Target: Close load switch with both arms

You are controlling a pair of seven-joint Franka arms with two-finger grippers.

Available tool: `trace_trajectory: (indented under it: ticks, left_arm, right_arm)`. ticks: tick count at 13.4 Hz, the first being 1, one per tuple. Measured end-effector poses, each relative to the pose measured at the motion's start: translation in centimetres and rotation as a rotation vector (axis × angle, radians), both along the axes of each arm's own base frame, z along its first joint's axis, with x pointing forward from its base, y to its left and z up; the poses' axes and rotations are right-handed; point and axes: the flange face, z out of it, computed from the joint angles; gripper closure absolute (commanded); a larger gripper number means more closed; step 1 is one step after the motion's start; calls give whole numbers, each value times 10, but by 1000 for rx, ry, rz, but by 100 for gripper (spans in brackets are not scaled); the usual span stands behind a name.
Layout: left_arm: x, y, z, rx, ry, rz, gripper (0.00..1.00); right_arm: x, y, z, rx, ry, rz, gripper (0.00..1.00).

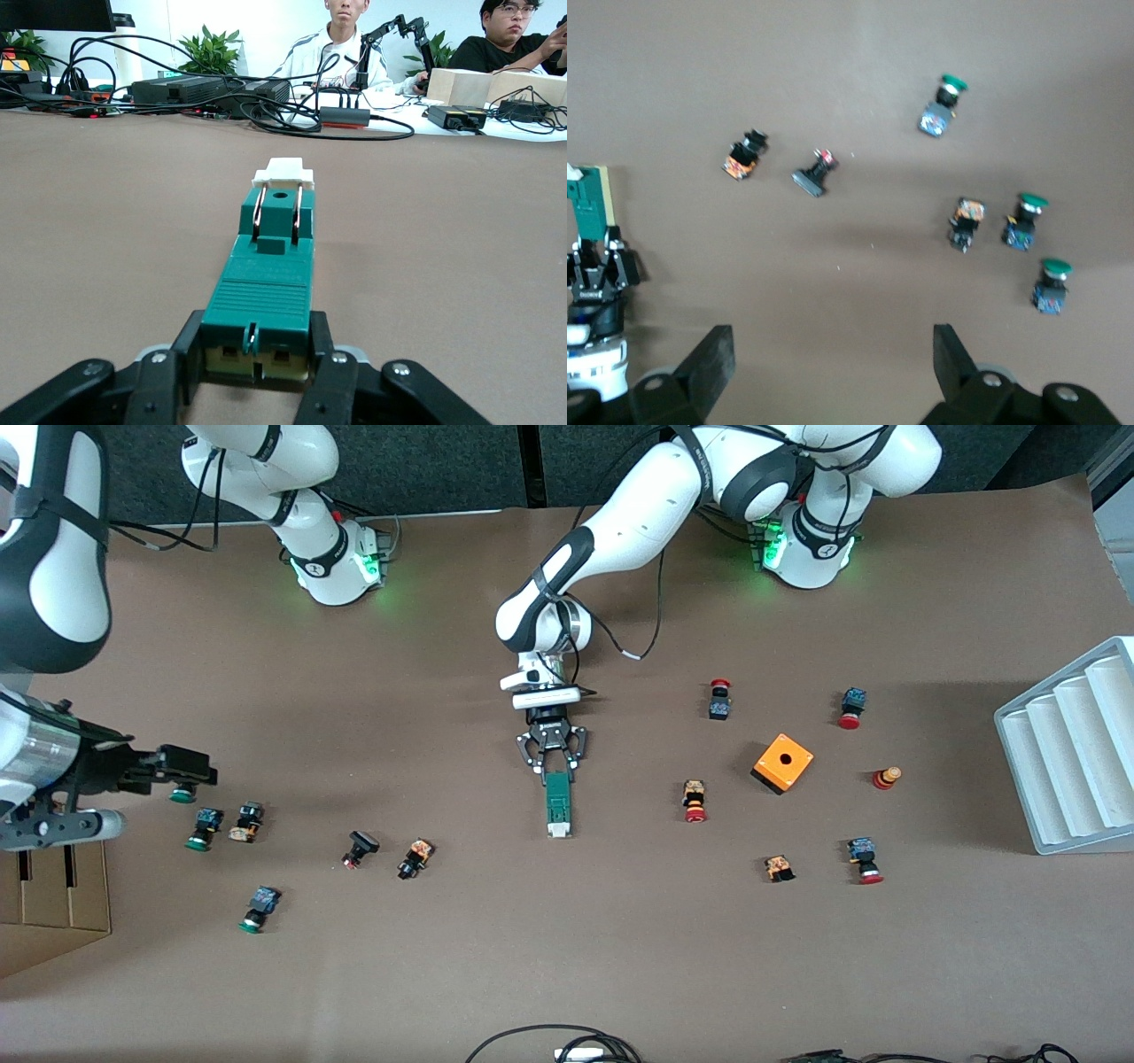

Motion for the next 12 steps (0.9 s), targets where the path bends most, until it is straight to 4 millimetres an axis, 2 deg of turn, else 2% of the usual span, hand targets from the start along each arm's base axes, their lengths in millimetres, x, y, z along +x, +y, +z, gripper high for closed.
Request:
trace_trajectory:
  ticks: [1, 2, 4, 7, 12]
  left_arm:
    - [0, 0, 0, 0, 0, 0, 56]
    - [0, 0, 0, 0, 0, 0, 51]
    - [0, 0, 0, 0, 0, 0, 0]
    - [1, 0, 0, 0, 2, 2, 0]
    - [4, -4, 6, 40, 28, 20, 0]
  right_arm:
    - [-4, -1, 3, -8, 11, -3, 0]
    - [-7, -1, 6, -15, 17, -3, 0]
    - [-9, -1, 8, -22, 17, -5, 0]
    - [-10, -11, 8, -42, 18, -17, 0]
    - [-7, -81, -6, -41, 6, -81, 0]
